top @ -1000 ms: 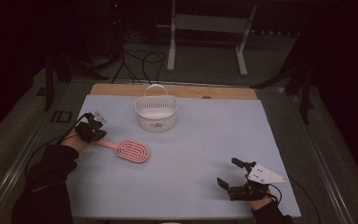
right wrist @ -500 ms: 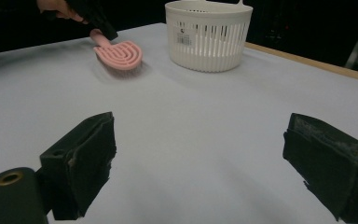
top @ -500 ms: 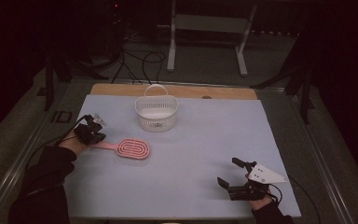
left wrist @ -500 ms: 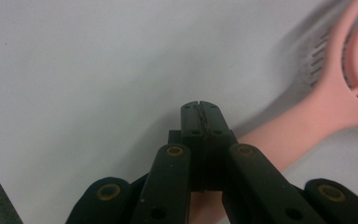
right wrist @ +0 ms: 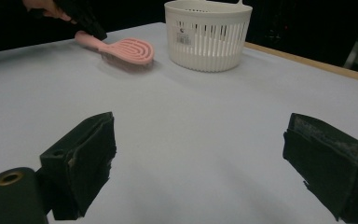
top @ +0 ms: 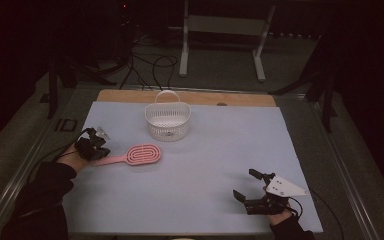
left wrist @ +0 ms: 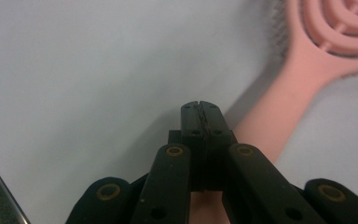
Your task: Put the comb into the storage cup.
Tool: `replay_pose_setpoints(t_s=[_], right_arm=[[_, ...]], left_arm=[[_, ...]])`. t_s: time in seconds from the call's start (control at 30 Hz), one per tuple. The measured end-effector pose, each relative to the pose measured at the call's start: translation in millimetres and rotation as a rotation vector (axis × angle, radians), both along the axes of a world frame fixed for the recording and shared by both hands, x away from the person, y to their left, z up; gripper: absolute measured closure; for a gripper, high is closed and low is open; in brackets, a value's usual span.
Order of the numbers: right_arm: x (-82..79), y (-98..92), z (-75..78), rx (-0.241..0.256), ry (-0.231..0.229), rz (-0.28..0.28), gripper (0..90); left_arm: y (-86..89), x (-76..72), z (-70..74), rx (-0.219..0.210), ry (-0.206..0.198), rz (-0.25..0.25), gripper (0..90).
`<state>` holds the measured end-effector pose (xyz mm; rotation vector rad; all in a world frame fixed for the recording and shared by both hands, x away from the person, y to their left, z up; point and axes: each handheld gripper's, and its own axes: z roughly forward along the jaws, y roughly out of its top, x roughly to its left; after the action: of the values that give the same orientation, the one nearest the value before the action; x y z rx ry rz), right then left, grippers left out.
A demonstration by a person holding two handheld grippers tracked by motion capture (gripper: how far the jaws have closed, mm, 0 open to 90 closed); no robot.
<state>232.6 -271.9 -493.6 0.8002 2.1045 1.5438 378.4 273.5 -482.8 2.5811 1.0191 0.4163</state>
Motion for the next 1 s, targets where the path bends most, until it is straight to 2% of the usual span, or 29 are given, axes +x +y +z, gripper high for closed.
replay_pose_setpoints(t_s=[0.2, 0.47, 0.8, 1.0], right_arm=[[0.1, 0.0, 0.2, 0.000, 0.000, -0.004, 9.0], [0.3, -0.1, 0.1, -0.001, 0.000, -0.005, 9.0], [0.0, 0.6, 0.5, -0.001, 0.000, -0.006, 9.0], [0.1, 0.9, 0.2, -0.002, 0.000, -0.004, 9.0]], left_arm=[[2.3, -8.1, 2.1, 0.003, 0.008, -0.005, 90.0], [0.1, -19.7, 3.2, 0.004, 0.038, -0.030, 90.0], [-4.1, -34.2, 2.4, -0.017, 0.055, -0.035, 90.0], [-10.1, -41.1, 3.4, -0.033, 0.086, -0.019, 90.0]])
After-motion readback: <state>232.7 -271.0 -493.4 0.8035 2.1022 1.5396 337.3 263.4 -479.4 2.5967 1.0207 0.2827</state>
